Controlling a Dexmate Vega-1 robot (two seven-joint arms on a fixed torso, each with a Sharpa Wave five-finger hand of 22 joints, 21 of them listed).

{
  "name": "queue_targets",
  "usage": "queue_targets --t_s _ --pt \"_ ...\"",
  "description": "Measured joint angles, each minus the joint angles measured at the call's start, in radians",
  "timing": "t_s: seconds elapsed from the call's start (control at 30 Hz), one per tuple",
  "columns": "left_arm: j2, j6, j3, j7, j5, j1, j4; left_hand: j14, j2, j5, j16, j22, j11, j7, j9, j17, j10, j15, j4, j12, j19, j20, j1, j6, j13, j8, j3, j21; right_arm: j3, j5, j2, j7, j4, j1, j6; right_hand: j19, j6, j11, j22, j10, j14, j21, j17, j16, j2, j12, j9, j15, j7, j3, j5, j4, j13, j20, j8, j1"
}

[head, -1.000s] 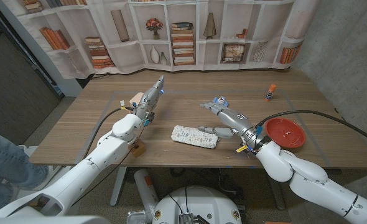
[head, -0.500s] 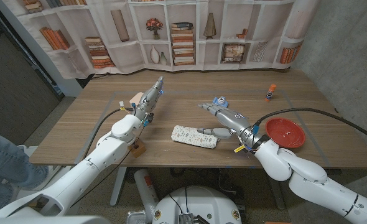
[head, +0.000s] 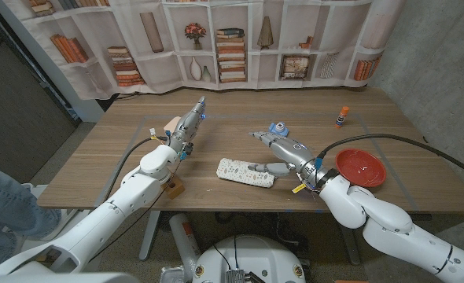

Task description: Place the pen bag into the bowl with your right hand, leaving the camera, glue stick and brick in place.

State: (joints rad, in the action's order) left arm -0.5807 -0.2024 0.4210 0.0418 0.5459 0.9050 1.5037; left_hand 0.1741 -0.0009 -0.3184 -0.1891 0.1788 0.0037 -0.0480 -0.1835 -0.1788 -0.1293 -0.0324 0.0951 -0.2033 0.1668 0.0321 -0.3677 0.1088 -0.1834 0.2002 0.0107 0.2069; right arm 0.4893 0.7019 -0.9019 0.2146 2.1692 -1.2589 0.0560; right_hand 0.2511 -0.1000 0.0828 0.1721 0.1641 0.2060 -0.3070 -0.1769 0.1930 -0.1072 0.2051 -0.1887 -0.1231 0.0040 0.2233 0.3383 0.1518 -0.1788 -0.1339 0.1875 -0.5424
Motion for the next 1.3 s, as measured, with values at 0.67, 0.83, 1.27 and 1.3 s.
queue_targets --t_s 0.67,0.83,1.27,1.3 --pt "0.001 -0.008 -0.002 -0.005 0.002 -0.004 -0.005 0.0 0.0 0.0 0.0 0.0 0.004 -0.006 0.0 0.0 0.004 0.0 -0.001 0.0 0.0 0.0 0.0 -0.006 0.0 0.0 -0.007 0.0 0.041 0.062 -0.004 -0.068 0.045 0.019 0.084 0.038 -0.004 0.007 0.0 0.007 0.016 0.0 0.0 0.0 -0.009 0.0 0.0 0.006 0.025 -0.004 0.009 -0.004 0.0 -0.02 0.0 -0.009" --pt "0.0 -0.008 -0.003 -0.002 0.002 0.002 0.0 -0.005 0.005 0.0 0.0 0.0 0.004 -0.006 0.0 0.0 0.004 -0.005 -0.001 0.0 0.0 0.0 -0.005 -0.006 0.0 0.0 -0.007 0.0 0.05 0.084 -0.007 -0.101 0.052 0.023 0.115 0.043 -0.004 0.012 0.0 0.013 0.026 0.004 0.0 0.0 -0.01 0.008 0.0 0.006 0.025 -0.008 0.013 -0.008 0.0 -0.025 0.006 -0.01" --pt "-0.005 -0.003 -0.004 0.01 0.001 0.014 0.023 -0.005 0.005 0.0 0.0 0.0 0.02 -0.011 0.0 0.0 0.005 -0.005 -0.001 0.0 0.0 0.0 -0.005 -0.011 0.0 0.0 -0.007 -0.004 0.075 0.127 -0.008 -0.182 0.073 0.038 0.179 0.116 0.011 0.041 0.003 0.041 0.066 0.004 0.0 0.0 -0.017 0.014 0.0 -0.009 0.05 -0.02 0.025 -0.011 0.0 -0.016 0.005 -0.017" --pt "-0.005 -0.003 -0.004 0.01 0.001 0.014 0.023 -0.005 0.005 0.0 0.0 0.0 0.02 -0.011 0.0 0.0 0.005 -0.005 -0.001 0.0 0.0 0.0 -0.005 -0.011 0.0 0.0 -0.007 -0.004 0.075 0.128 -0.008 -0.184 0.073 0.038 0.18 0.12 0.019 0.041 0.003 0.041 0.069 0.004 0.0 0.0 -0.018 0.014 0.0 -0.012 0.05 -0.02 0.025 -0.011 0.0 -0.02 0.001 -0.018"
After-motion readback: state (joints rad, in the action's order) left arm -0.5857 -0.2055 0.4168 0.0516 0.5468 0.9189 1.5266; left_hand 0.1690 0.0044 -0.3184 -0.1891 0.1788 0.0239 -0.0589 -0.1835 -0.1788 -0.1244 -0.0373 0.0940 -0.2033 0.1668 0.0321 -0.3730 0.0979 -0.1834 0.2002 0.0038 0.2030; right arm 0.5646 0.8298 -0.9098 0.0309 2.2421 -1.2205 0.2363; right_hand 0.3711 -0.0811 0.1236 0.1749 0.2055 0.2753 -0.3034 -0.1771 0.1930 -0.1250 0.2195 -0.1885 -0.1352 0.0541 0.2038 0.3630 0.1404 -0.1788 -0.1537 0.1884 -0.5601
